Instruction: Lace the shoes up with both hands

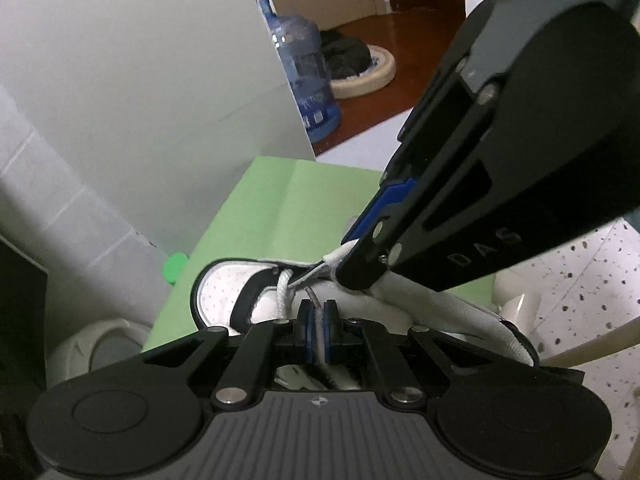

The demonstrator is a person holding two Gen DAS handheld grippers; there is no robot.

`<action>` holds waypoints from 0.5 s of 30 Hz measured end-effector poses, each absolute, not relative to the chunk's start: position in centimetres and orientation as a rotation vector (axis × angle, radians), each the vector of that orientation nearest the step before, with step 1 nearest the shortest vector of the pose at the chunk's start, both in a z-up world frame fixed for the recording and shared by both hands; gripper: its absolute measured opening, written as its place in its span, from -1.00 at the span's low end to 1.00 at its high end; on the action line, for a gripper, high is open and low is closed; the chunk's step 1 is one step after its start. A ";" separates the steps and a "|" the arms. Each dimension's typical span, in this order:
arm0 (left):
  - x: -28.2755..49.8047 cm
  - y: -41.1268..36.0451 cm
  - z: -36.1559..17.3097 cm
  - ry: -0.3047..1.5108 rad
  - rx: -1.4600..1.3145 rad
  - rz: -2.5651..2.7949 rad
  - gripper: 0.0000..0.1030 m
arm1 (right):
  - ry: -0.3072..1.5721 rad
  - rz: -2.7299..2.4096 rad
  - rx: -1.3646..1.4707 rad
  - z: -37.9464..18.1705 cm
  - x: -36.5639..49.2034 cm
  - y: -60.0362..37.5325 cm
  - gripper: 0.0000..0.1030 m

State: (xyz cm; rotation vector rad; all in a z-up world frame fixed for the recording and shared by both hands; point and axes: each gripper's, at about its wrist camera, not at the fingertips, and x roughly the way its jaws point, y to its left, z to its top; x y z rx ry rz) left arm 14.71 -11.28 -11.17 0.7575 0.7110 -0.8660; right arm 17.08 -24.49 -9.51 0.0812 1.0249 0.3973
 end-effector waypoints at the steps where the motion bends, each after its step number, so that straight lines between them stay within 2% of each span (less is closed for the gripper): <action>1: 14.5 -11.2 -11.2 0.687 0.764 -0.867 -0.90 | 1.024 0.399 0.082 -9.6 17.1 -24.5 -0.80; 10: 12.9 -9.2 -11.2 0.561 0.767 -0.900 -0.90 | 1.024 0.407 0.087 -9.6 17.1 -24.5 -0.80; 15: 13.3 -9.4 -11.8 0.547 0.772 -0.908 -0.90 | 1.026 0.415 0.078 -9.7 17.3 -24.9 -0.80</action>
